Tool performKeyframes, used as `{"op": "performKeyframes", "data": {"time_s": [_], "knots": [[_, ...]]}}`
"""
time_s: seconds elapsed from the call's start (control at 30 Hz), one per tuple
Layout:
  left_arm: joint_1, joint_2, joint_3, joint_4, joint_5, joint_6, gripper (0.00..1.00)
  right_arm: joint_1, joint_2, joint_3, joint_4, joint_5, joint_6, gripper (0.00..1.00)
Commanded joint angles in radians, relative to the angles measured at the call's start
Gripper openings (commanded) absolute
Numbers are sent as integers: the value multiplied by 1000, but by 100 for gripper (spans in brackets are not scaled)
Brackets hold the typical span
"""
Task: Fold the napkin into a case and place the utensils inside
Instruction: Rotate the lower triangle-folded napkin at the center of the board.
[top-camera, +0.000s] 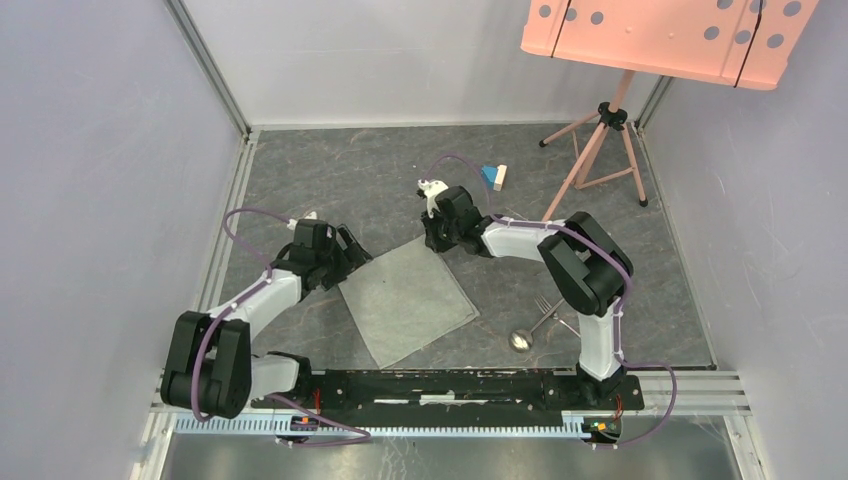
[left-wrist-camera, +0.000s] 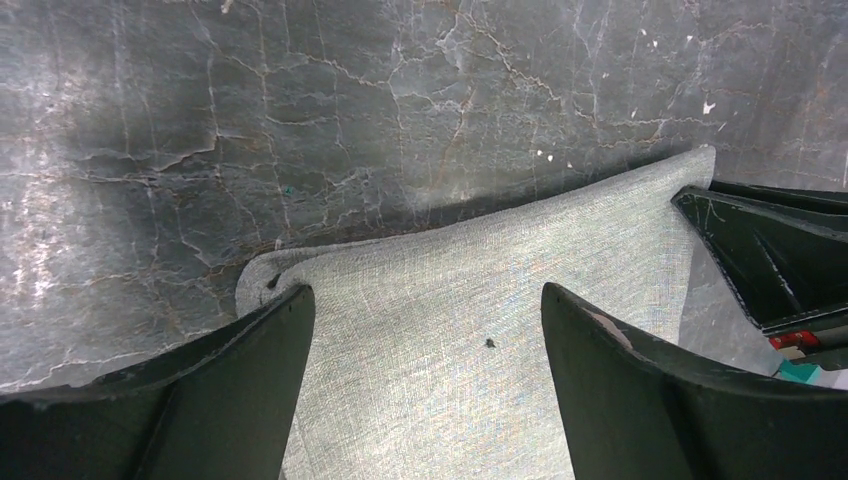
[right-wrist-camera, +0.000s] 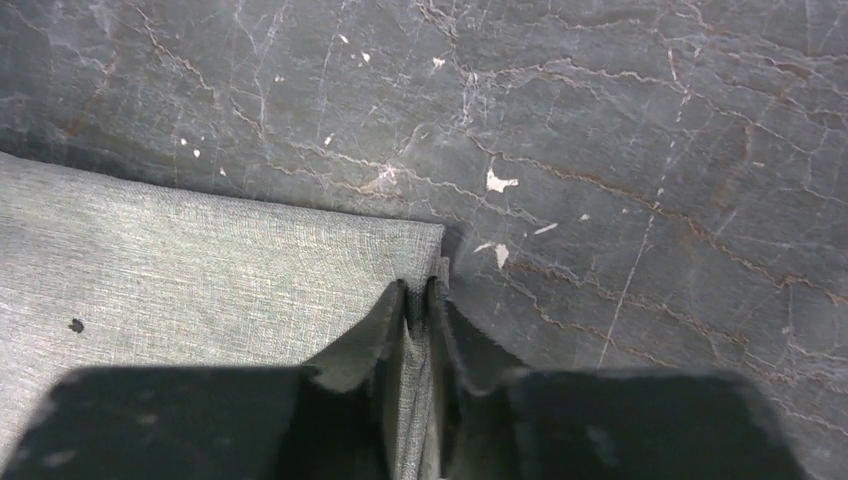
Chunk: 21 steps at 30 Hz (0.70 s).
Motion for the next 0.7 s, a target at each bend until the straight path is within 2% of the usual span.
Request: {"op": "performKeyframes", "data": {"time_s": [0.0, 0.13, 0.2, 0.27, 0.43, 0.53, 0.6, 0.67], "knots": [[8, -86, 1, -9, 4, 17, 90, -5, -57, 40, -103, 74, -75, 26], [7, -198, 22, -66, 65, 15, 90, -3, -193, -22, -174, -1, -66, 54], [7, -248, 28, -103, 79, 14, 91, -2, -282, -95, -195, -67, -56, 64], [7, -283, 23, -122, 90, 7, 91, 12, -358, -185, -206, -125, -45, 71], [7, -344, -28, -100, 145, -35, 91, 84, -522, -381, -247, -103, -28, 76], [6, -356, -40, -102, 178, -42, 91, 112, -576, -492, -223, -84, -1, 75], [6, -365, -38, -115, 188, -39, 91, 120, -594, -543, -214, -42, 6, 72], [7, -384, -41, -131, 189, -37, 91, 121, -619, -591, -190, -19, 13, 63]]}}
